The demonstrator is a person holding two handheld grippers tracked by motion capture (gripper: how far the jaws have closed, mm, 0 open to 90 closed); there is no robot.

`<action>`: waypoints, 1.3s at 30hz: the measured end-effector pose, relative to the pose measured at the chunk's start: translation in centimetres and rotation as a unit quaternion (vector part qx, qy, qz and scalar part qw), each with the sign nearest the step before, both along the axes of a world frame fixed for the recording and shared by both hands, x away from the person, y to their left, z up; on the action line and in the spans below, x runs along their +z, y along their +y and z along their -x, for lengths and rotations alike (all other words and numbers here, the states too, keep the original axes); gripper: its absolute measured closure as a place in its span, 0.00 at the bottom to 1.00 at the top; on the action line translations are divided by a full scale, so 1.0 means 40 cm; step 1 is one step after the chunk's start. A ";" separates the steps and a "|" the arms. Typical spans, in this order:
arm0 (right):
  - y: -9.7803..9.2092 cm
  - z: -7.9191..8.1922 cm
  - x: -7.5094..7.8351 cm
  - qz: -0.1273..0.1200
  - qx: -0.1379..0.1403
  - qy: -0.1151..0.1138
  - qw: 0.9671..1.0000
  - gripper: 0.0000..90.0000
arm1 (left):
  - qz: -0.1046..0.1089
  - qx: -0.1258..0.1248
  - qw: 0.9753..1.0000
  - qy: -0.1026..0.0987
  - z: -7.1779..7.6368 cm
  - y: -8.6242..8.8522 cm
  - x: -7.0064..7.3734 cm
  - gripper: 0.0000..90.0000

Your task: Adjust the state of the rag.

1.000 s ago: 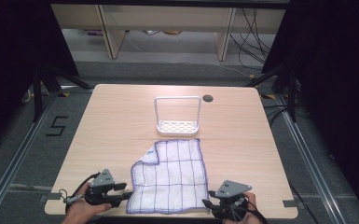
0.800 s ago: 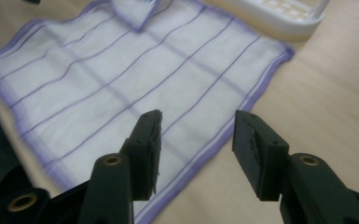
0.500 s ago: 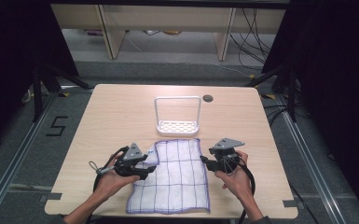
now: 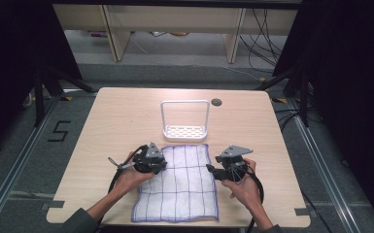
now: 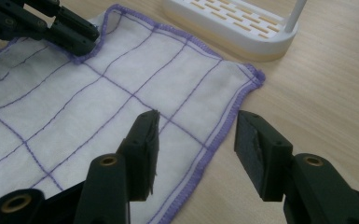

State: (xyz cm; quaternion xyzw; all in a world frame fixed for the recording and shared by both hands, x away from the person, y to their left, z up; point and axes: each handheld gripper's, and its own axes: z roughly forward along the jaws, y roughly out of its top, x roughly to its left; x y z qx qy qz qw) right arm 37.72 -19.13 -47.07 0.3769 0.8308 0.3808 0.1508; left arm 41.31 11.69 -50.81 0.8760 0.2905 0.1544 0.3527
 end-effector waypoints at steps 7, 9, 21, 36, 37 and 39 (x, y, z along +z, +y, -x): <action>-0.005 0.005 -0.006 -0.004 -0.004 0.009 1.000 0.57 | 0.036 0.011 0.999 0.002 -0.013 0.058 0.043 0.99; -0.007 0.005 -0.007 -0.004 0.000 0.008 1.000 0.57 | 0.042 0.010 0.999 0.002 -0.003 0.066 0.049 0.97; 0.001 0.010 -0.010 -0.009 0.002 0.018 1.000 0.57 | -0.010 -0.015 1.000 0.001 0.028 0.092 0.038 0.62; -0.005 0.008 -0.017 -0.014 -0.005 0.034 0.999 0.56 | -0.024 -0.040 0.999 -0.004 0.010 0.073 0.012 0.95; -0.007 0.006 -0.019 -0.011 -0.001 0.027 1.000 0.56 | -0.014 -0.027 1.000 -0.005 0.008 0.081 0.016 0.96; -0.009 0.006 -0.017 -0.016 -0.007 0.032 0.999 0.56 | 0.001 -0.017 1.000 -0.006 -0.005 0.109 0.029 0.96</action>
